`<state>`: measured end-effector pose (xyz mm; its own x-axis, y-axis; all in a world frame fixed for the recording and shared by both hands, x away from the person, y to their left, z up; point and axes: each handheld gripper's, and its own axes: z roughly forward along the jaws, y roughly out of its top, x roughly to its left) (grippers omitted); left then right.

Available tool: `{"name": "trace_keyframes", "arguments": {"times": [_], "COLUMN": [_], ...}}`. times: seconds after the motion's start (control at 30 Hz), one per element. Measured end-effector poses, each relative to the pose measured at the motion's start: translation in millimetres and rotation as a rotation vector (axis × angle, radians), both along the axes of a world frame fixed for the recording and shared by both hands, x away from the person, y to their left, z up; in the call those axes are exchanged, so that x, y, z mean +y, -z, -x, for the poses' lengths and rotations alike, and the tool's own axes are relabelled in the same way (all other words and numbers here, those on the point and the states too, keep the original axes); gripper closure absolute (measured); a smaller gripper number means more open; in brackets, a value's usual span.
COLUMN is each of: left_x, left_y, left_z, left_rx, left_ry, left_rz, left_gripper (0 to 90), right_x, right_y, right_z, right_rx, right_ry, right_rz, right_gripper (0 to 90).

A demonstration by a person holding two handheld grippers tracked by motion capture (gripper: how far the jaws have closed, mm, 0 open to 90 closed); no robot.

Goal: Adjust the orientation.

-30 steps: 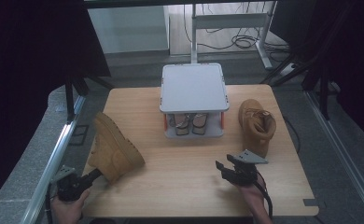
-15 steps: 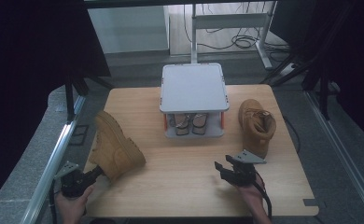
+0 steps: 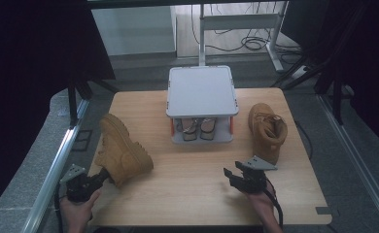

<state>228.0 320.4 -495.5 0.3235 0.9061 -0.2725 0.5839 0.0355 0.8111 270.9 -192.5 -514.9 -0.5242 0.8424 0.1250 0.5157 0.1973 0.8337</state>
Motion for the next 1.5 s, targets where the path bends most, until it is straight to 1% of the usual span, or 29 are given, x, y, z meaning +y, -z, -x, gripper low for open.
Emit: {"name": "trace_keyframes", "arguments": {"times": [0.13, 0.33, 0.4, 0.5, 0.57, 0.63, 0.7, 0.77, 0.83, 0.87, 0.97, 1.07, 1.17, 1.23, 1.27, 1.37, 1.4, 1.43, 1.5], "left_x": [-4.5, -15.8, -20.6, -32.3, -39.2, -43.2, -48.3, -54.2, -59.7, -62.6, -73.6, -83.3, -95.4, -102.5, -105.2, -110.4, -110.9, -110.3, -110.3], "left_y": [-6.7, -19.6, -21.9, -20.0, -21.4, -27.1, -31.7, -36.8, -40.6, -42.2, -47.7, -51.3, -53.1, -55.0, -55.9, -53.3, -52.1, -51.9, -53.3], "left_z": [-4.4, -15.5, -19.7, -27.2, -31.1, -37.0, -43.9, -51.0, -58.7, -62.7, -74.8, -86.5, -100.9, -109.2, -113.0, -120.3, -121.3, -121.3, -120.3], "left_rx": [-0.012, -0.039, -0.037, -0.014, -0.039, -0.039, -0.043, -0.043, -0.044, -0.044, -0.042, -0.034, -0.027, -0.027, -0.014, 0.006, 0.013, 0.008, 0.0], "left_ry": [0.009, 0.035, 0.049, 0.086, 0.087, 0.101, 0.115, 0.13, 0.144, 0.15, 0.167, 0.182, 0.199, 0.2, 0.204, 0.208, 0.204, 0.203, 0.196], "left_rz": [-0.006, -0.03, -0.034, -0.057, -0.062, -0.073, -0.067, -0.08, -0.077, -0.073, -0.089, -0.092, -0.093, -0.108, -0.112, -0.123, -0.118, -0.108, -0.11], "left_gripper": [89.7, 89.3, 89.2, 89.1, 89.5, 89.5, 89.5, 89.5, 89.5, 89.5, 89.6, 89.6, 89.6, 89.6, 89.6, 89.5, 89.5, 89.5, 89.3], "right_x": [0.0, 0.1, -0.2, -1.0, -1.5, -1.9, -2.0, -1.6, -0.9, -0.6, 0.2, 0.9, -0.1, -1.0, -1.4, -1.9, -1.9, -1.8, -1.7], "right_y": [0.2, 0.6, 0.9, 1.7, 2.1, 2.5, 3.2, 4.5, 5.9, 6.6, 8.5, 9.9, 9.9, 10.1, 10.2, 10.9, 11.2, 11.5, 11.9], "right_z": [-0.1, 0.5, 0.5, 0.5, 0.4, 0.3, 0.0, -0.3, -0.5, -0.6, -0.9, -1.2, -1.4, -1.6, -1.7, -2.0, -2.0, -2.0, -2.1], "right_rx": [0.0, 0.001, 0.001, 0.002, 0.001, 0.001, 0.003, 0.004, 0.005, 0.007, 0.011, 0.008, 0.012, 0.011, 0.013, 0.016, 0.017, 0.018, 0.02], "right_ry": [0.003, 0.003, 0.003, 0.007, 0.01, 0.012, 0.012, 0.012, 0.012, 0.013, 0.011, 0.014, 0.019, 0.021, 0.022, 0.023, 0.023, 0.021, 0.02], "right_rz": [0.002, 0.002, 0.004, 0.009, 0.014, 0.016, 0.019, 0.026, 0.034, 0.037, 0.047, 0.062, 0.063, 0.061, 0.06, 0.059, 0.059, 0.061, 0.061], "right_gripper": [44.5, 44.5, 44.5, 44.6, 44.5, 44.5, 44.5, 44.5, 44.5, 44.5, 44.3, 43.9, 43.9, 43.9, 44.0, 44.0, 44.0, 44.0, 44.0]}}
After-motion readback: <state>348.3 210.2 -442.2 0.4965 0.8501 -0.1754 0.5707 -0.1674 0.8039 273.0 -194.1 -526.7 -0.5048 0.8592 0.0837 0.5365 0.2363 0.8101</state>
